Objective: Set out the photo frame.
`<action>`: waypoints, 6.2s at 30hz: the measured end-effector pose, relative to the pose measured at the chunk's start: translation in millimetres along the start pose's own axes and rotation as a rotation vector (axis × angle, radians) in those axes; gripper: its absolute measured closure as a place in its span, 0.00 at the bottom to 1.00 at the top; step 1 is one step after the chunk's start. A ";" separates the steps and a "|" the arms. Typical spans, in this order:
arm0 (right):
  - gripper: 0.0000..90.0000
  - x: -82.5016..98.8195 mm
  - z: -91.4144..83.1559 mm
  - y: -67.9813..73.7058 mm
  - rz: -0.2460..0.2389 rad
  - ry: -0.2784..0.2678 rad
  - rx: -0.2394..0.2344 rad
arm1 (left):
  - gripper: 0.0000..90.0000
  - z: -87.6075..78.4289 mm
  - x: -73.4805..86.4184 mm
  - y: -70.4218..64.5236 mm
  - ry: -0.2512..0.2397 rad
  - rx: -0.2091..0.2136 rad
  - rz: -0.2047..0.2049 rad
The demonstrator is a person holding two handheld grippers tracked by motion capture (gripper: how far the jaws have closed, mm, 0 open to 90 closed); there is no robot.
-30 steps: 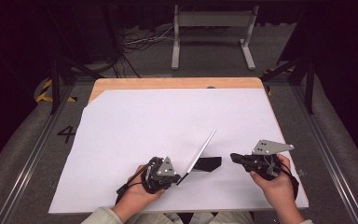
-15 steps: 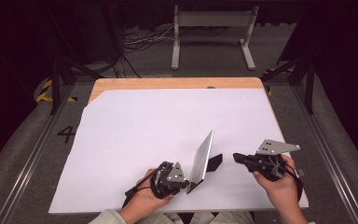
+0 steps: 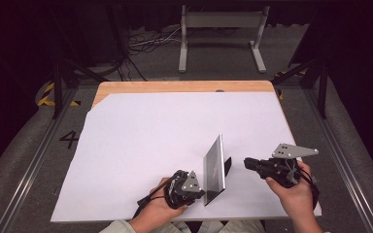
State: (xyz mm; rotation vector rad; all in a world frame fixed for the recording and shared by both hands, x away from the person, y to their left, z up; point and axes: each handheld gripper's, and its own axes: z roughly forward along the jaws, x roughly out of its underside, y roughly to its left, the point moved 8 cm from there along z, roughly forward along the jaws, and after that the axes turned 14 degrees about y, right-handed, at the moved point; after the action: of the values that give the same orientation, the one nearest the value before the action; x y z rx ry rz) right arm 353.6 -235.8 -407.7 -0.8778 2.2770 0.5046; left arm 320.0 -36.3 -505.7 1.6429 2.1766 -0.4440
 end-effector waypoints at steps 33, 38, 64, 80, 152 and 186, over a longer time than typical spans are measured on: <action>0.90 1.7 -18.4 -10.0 0.060 -0.040 0.011 | 1.00 18.8 -35.7 -10.6 -0.012 0.013 0.027; 0.87 -1.6 -22.9 -9.7 0.072 -0.050 0.004 | 0.98 17.1 -34.7 -9.8 -0.010 0.009 0.031; 0.60 -57.4 -17.1 40.0 0.131 0.132 -0.122 | 0.90 -58.4 -6.1 38.5 -0.151 -0.051 -0.123; 0.74 -54.8 5.3 44.8 0.124 0.286 -0.048 | 0.89 -73.6 6.2 60.1 -0.169 -0.078 -0.186; 0.94 -133.1 40.0 38.7 -0.528 0.405 -0.344 | 0.88 -105.7 61.0 85.5 -0.202 -0.167 -0.352; 0.81 -125.8 64.0 19.2 -0.650 0.397 -0.376 | 0.87 -101.7 60.4 85.4 -0.192 -0.154 -0.353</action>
State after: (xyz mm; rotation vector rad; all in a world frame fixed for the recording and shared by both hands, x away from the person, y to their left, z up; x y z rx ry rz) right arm 439.5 -130.0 -366.0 -1.9615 2.0710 0.4891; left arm 376.5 84.8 -447.2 1.0905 2.2916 -0.4938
